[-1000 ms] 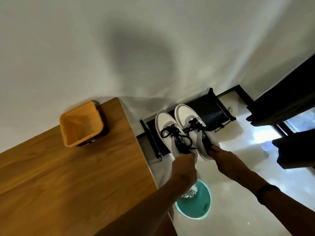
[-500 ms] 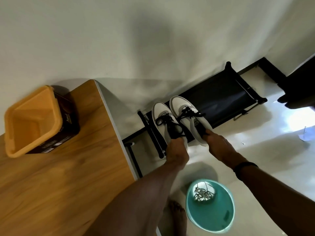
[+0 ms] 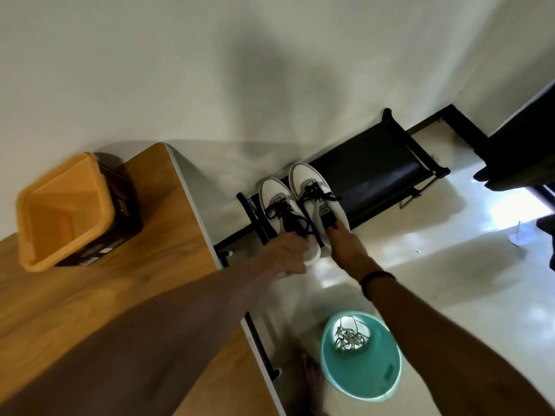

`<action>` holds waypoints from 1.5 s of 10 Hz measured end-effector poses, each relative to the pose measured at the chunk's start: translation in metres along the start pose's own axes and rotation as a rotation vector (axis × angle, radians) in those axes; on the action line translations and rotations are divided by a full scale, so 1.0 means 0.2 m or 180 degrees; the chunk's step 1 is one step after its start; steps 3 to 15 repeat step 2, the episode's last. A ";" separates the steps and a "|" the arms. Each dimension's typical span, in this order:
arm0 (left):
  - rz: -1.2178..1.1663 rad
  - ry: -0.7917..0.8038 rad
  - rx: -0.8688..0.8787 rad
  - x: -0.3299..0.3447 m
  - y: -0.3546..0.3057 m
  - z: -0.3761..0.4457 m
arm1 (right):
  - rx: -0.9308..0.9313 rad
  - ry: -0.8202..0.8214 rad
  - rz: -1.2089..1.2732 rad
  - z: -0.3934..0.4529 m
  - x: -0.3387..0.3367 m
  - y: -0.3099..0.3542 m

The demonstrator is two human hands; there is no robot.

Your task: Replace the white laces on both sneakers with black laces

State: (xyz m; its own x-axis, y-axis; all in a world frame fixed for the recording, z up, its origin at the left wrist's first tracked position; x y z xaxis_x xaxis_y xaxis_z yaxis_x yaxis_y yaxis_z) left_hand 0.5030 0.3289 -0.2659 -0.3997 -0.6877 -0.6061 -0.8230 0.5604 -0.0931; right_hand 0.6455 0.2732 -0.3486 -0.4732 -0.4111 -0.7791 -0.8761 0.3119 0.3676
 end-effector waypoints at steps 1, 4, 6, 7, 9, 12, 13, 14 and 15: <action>0.0231 0.0031 0.0110 -0.11 0.06 -0.10 | 0.0196 -0.0054 -0.0085 -0.02 -0.02 0.05; 0.0477 -0.0445 0.0026 -0.23 0.10 -0.26 | 0.0277 -0.0178 -0.0425 -0.07 -0.11 0.14; 0.0477 -0.0445 0.0026 -0.23 0.10 -0.26 | 0.0277 -0.0178 -0.0425 -0.07 -0.11 0.14; 0.0477 -0.0445 0.0026 -0.23 0.10 -0.26 | 0.0277 -0.0178 -0.0425 -0.07 -0.11 0.14; 0.0477 -0.0445 0.0026 -0.23 0.10 -0.26 | 0.0277 -0.0178 -0.0425 -0.07 -0.11 0.14; 0.0477 -0.0445 0.0026 -0.23 0.10 -0.26 | 0.0277 -0.0178 -0.0425 -0.07 -0.11 0.14; 0.0477 -0.0445 0.0026 -0.23 0.10 -0.26 | 0.0277 -0.0178 -0.0425 -0.07 -0.11 0.14; 0.0477 -0.0445 0.0026 -0.23 0.10 -0.26 | 0.0277 -0.0178 -0.0425 -0.07 -0.11 0.14; 0.0477 -0.0445 0.0026 -0.23 0.10 -0.26 | 0.0277 -0.0178 -0.0425 -0.07 -0.11 0.14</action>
Point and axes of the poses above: each hand's wrist, its own z-axis towards the middle knuckle, its own x-axis out of the palm, y = z × x, the point moved 2 cm from there along z, towards the middle knuckle, and after that the axes turned 2 degrees about -z, right-handed, at the moved point
